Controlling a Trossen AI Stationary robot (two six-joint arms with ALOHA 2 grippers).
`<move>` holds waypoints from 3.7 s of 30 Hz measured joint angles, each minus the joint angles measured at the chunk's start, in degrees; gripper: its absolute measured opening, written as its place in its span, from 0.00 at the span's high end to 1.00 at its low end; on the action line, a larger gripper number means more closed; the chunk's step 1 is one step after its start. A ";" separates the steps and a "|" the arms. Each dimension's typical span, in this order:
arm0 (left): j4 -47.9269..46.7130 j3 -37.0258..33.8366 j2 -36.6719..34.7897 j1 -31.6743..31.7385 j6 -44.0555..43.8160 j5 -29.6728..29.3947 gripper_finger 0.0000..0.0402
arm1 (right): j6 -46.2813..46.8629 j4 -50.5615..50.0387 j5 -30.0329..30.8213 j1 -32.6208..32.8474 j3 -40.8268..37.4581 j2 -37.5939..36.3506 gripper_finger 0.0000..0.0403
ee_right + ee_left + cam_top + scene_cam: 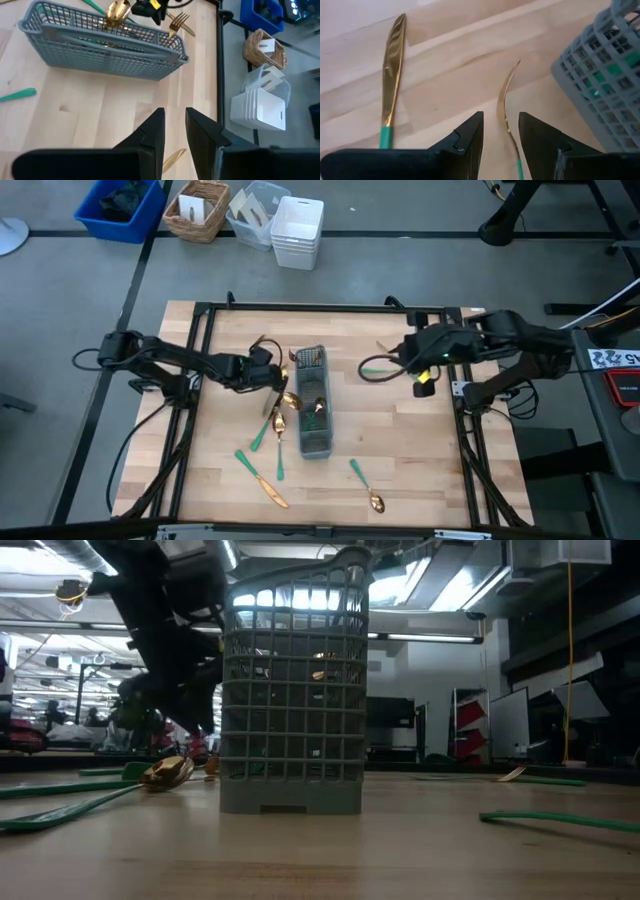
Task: Sort silverware
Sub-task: Put the green fork into the utensil rack
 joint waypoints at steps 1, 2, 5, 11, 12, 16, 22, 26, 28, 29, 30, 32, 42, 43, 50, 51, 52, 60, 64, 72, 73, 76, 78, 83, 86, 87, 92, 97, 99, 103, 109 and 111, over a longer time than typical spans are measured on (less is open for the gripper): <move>0.67 0.00 0.28 0.48 0.52 0.47 0.71 | 0.04 0.00 0.00 0.00 0.00 -0.22 0.81; 1.67 0.00 0.76 0.92 1.13 1.21 0.71 | 0.07 -0.02 0.00 0.00 0.00 -0.31 0.81; 3.34 0.00 2.23 1.99 2.88 3.01 0.71 | 0.07 -0.62 -0.04 0.00 0.00 -0.45 0.81; 3.48 0.00 5.68 3.54 2.82 3.34 0.71 | 0.07 -2.17 -0.67 0.00 0.00 -0.45 0.81; 3.99 0.00 6.24 3.75 3.01 3.76 0.71 | 0.07 -2.19 -0.97 0.00 0.00 -0.45 0.81; 7.58 0.00 8.66 4.53 5.27 5.12 0.71 | 0.07 -2.29 -1.09 0.00 0.00 -0.45 0.81; 9.58 0.00 11.94 6.15 5.91 6.82 0.71 | 0.07 -2.38 -1.09 0.00 0.00 -0.45 0.81; 9.27 0.09 12.79 6.97 5.82 6.98 0.77 | 0.07 -2.38 -1.09 0.00 0.00 -0.45 0.81; 9.16 0.11 12.75 7.04 6.36 6.96 0.83 | 0.06 -2.38 -1.09 0.00 0.00 -0.45 0.81; 9.12 0.09 12.61 7.04 7.02 6.98 0.86 | 0.06 -2.38 -1.09 0.00 0.00 -0.45 0.81; 9.12 0.09 12.56 7.06 7.17 7.02 0.90 | 0.05 -2.38 -1.09 0.00 0.00 -0.45 0.81; 8.93 0.09 12.55 7.06 7.09 7.11 0.97 | 0.07 -2.39 -1.09 0.00 0.00 -0.45 0.80; 7.14 -0.09 9.57 6.46 8.12 10.37 0.99 | -0.13 -3.78 -1.08 0.00 -0.09 -0.81 0.81; 6.78 -0.07 8.69 6.27 8.40 10.41 0.99 | -0.13 -4.25 -1.07 0.00 -0.09 -1.08 0.80; 0.74 -0.07 1.06 4.09 8.35 10.04 0.99 | 2.73 -3.54 -1.07 0.00 -1.51 -5.25 0.81; 0.16 -0.07 0.12 3.60 8.37 10.03 0.99 | 2.75 -2.61 -1.09 0.00 -3.19 -6.46 0.81; -0.06 -0.07 -1.00 3.13 8.37 10.02 0.99 | 2.79 -0.93 -1.09 0.00 -5.46 -7.91 0.81; -1.77 -0.07 -10.78 -1.28 10.01 9.67 1.00 | 5.35 19.23 -1.14 0.00 -34.96 -23.59 0.81; -1.45 -0.07 -16.64 -4.16 11.53 9.21 1.00 | 10.10 30.78 -1.12 0.01 -50.00 -31.16 0.81; 7.77 -0.05 -26.13 -9.69 19.70 0.57 1.00 | 17.34 58.00 -1.12 0.00 -73.44 -38.46 0.81; 10.75 -0.03 -26.66 -10.16 22.44 -0.62 1.00 | 17.39 61.04 -1.11 0.01 -75.69 -38.59 0.81; 21.03 -0.02 -26.86 -11.03 32.32 -2.44 1.00 | 17.43 70.39 -1.12 0.01 -81.02 -37.99 0.81; 28.42 0.02 -26.05 -11.03 39.46 -2.49 1.00 | 17.45 74.14 -1.14 0.02 -83.75 -37.93 0.81; 43.89 0.02 -21.75 -9.62 55.41 -2.46 1.00 | 18.76 78.54 -1.11 0.01 -87.42 -37.93 0.81; 53.00 0.02 -18.09 -7.67 63.99 -1.64 1.00 | 19.31 78.88 -1.09 0.02 -88.00 -37.93 0.81; 56.33 0.02 -16.65 -6.78 66.46 -0.60 1.00 | 19.34 78.78 -1.10 0.02 -88.21 -37.93 0.81; 71.08 0.02 -9.21 -1.56 75.18 10.11 1.00 | 19.32 78.49 -1.11 0.02 -88.28 -37.94 0.81; 79.26 0.02 -1.92 3.61 75.97 19.06 1.00 | 19.32 78.36 -1.11 0.02 -88.28 -37.93 0.80; 80.24 0.02 -0.04 5.36 76.24 21.51 1.00 | 19.32 78.29 -1.11 0.02 -88.28 -37.93 0.81; 82.85 0.02 3.09 8.20 75.38 25.83 1.00 | 19.30 78.22 -1.09 0.00 -88.26 -37.93 0.81; 84.07 0.02 6.71 10.53 73.08 28.38 1.00 | 18.93 78.20 -1.09 0.00 -88.26 -37.93 0.81; 84.40 0.02 7.88 10.82 72.82 28.39 1.00 | 18.91 78.20 -1.09 0.01 -88.26 -37.93 0.81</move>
